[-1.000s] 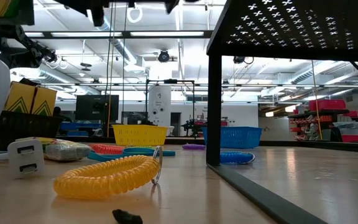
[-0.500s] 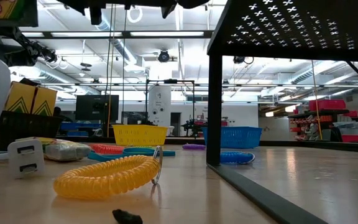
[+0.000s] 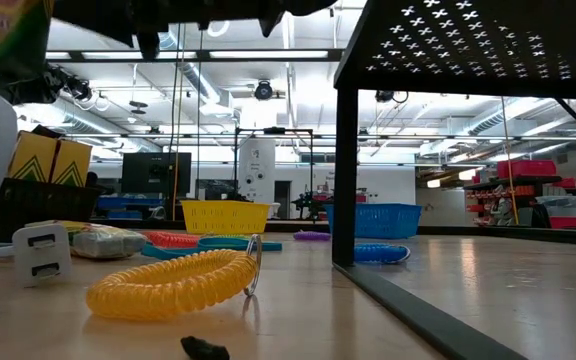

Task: Pick & Place Office Desk Supplies
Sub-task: Put the crayon box into the black basket

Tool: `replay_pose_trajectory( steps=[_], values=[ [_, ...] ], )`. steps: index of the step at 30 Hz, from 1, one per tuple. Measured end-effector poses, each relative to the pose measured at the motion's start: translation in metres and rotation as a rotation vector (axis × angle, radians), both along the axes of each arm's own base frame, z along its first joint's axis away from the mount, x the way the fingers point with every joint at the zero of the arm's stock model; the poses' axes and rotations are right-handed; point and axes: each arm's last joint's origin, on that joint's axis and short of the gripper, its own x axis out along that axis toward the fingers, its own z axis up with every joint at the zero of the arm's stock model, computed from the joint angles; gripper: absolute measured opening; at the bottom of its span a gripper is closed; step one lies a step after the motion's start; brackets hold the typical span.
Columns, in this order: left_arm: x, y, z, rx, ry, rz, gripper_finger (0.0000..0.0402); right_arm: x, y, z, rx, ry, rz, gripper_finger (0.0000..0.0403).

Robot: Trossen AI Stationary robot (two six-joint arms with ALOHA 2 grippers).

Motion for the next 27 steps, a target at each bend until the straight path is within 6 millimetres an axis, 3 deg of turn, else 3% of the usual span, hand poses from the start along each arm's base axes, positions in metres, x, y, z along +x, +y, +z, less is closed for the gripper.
replay_pose_trajectory(
  steps=[7,12,19,27],
  values=[
    [0.0,-0.002,-0.018,-0.034,0.089,0.038,0.0107,-0.008,-0.009,-0.005,-0.039,0.14,0.017,0.0195],
    [0.0,-0.004,-0.026,-0.059,0.151,0.049,0.0107,-0.018,-0.012,0.009,-0.032,0.174,0.088,0.0195],
    [0.0,-0.009,-0.031,-0.088,0.206,0.048,0.0107,-0.034,-0.018,0.027,-0.112,0.234,0.04,0.0195],
    [0.0,-0.011,-0.029,-0.045,0.173,0.031,0.0107,-0.037,-0.016,0.024,-0.193,0.266,0.013,0.0195]
  ],
)
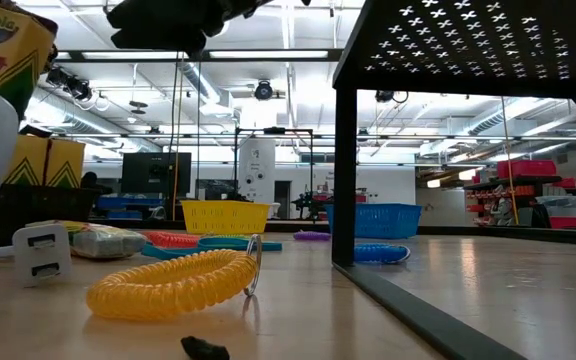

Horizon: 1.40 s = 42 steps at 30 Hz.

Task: Pick & Place Office Desk Supplies
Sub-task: Put the crayon box into the black basket

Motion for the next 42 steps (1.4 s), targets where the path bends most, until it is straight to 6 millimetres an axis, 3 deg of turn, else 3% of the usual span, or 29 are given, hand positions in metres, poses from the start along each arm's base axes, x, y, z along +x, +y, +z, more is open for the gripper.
replay_pose_trajectory(
  steps=[12,21,29,42],
  values=[
    [-0.002,-0.01,0.007,-0.059,0.055,-0.088,0.0107,-0.011,0.027,-0.009,-0.01,0.119,0.076,0.0194],
    [0.003,-0.008,0.021,0.026,-0.01,-0.038,0.0107,-0.019,0.025,0.009,-0.03,0.096,0.061,0.0194],
    [0.003,-0.021,0.05,-0.002,0.042,-0.178,0.0107,-0.028,0.024,0.022,-0.03,0.108,0.062,0.0194],
    [0.001,-0.011,0.005,-0.131,0.196,0.018,0.0107,-0.035,0.025,0.018,-0.039,0.191,0.067,0.0194]
  ],
)
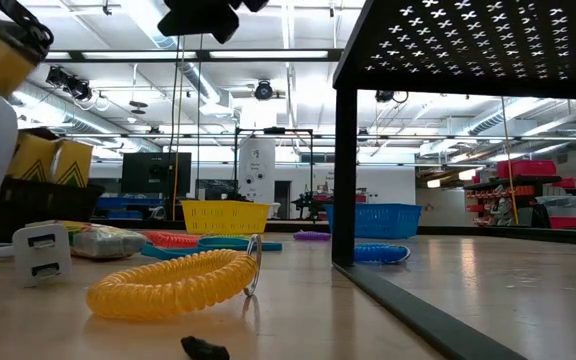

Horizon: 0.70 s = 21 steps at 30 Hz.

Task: Pick & Place Office Desk Supplies
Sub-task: Put the crayon box into the black basket

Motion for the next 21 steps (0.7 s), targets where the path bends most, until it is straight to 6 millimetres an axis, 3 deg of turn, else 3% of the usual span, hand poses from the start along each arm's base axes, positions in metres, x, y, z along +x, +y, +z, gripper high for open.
replay_pose_trajectory(
  steps=[12,21],
  values=[
    [0.012,0.001,-0.022,0.062,0.089,0.164,0.0107,0.0,0.001,0.0,-0.012,-0.003,0.015,0.0194],
    [0.014,0.0,-0.026,0.059,0.124,0.186,0.0107,-0.001,0.001,-0.001,-0.012,0.0,0.015,0.0194]
  ],
)
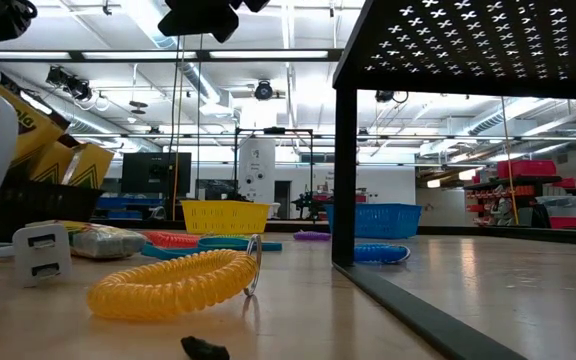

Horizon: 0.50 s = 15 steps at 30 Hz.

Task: Pick & Place Office Desk Supplies
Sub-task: Put the crayon box into the black basket

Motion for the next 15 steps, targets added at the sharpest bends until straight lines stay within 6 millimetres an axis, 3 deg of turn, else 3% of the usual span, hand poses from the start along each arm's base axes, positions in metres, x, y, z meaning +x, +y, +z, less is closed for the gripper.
replay_pose_trajectory(
  steps=[2,7,10,15],
  values=[
    [-0.0001,0.0,-0.0001,-0.006,0.003,0.003,0.0117,0.0,0.0,0.0,0.0,0.0,0.0,0.0194],
    [0.0,0.0001,0.0003,-0.012,-0.012,0.013,0.0249,0.0,0.0,-0.0002,0.0,0.001,0.0,0.0194],
    [0.0003,0.0002,0.0008,-0.011,-0.033,0.022,0.0305,0.0001,0.0,-0.0001,0.0,0.0,0.0,0.0194],
    [0.0013,0.0014,0.0026,0.018,-0.107,0.038,0.0325,0.0001,0.0,-0.0002,0.0,0.001,0.0,0.0194]
  ],
)
